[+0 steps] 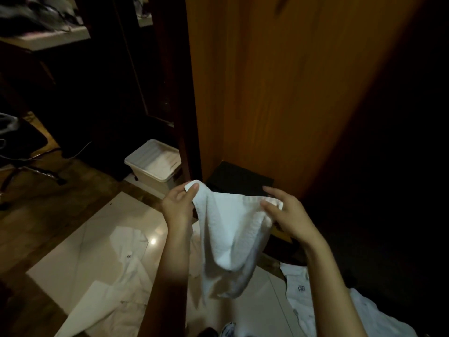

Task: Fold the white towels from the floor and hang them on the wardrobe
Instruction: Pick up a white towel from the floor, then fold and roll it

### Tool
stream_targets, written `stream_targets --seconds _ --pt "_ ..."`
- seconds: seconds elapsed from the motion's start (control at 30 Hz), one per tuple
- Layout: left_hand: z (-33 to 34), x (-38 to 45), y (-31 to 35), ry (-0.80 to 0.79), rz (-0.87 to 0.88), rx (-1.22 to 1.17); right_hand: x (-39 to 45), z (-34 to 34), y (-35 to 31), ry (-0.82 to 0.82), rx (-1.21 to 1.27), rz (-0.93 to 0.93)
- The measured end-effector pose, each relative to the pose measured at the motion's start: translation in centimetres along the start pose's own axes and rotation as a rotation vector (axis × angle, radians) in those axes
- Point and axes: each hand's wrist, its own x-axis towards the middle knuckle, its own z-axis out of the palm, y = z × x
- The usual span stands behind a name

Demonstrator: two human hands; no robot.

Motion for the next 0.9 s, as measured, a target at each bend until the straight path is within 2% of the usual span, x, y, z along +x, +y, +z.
stream_targets --seconds 0.1,0.2,0.27,0.33,0.43,0.6,0.67,0.9 --pt "0.7 -0.8 0.7 -0.102 0.108 0.076 -0.6 0.5 -1.9 -0.004 0.154 -0.193" --pt "1.7 -2.0 1.7 -0.260 0.240 0.175 -1.4 0.5 -3.6 -0.116 0.451 -0.180" --pt "2.2 -2.7 2.5 -0.364 0.329 0.225 -1.5 0.4 -4.1 -0.248 0.483 -0.154" --pt "2.5 -3.4 3.1 -0.443 0.379 0.231 -1.6 0.5 -4.6 -0.267 0.431 -0.163" --pt "2.9 -4.3 3.6 -0.549 0.373 0.218 -1.6 0.6 -5.0 -0.094 0.373 -0.206" --pt "2.9 -4.9 3.9 -0.677 0.299 0.105 -1.6 0.1 -5.0 0.175 -0.140 -0.304" --pt "2.7 -4.9 4.0 -0.728 0.289 0.099 -1.6 0.0 -4.9 0.257 -0.268 -0.319" --pt "2.3 -5.0 4.4 -0.808 0.275 0.053 -1.7 0.3 -5.3 0.319 -0.419 -0.404"
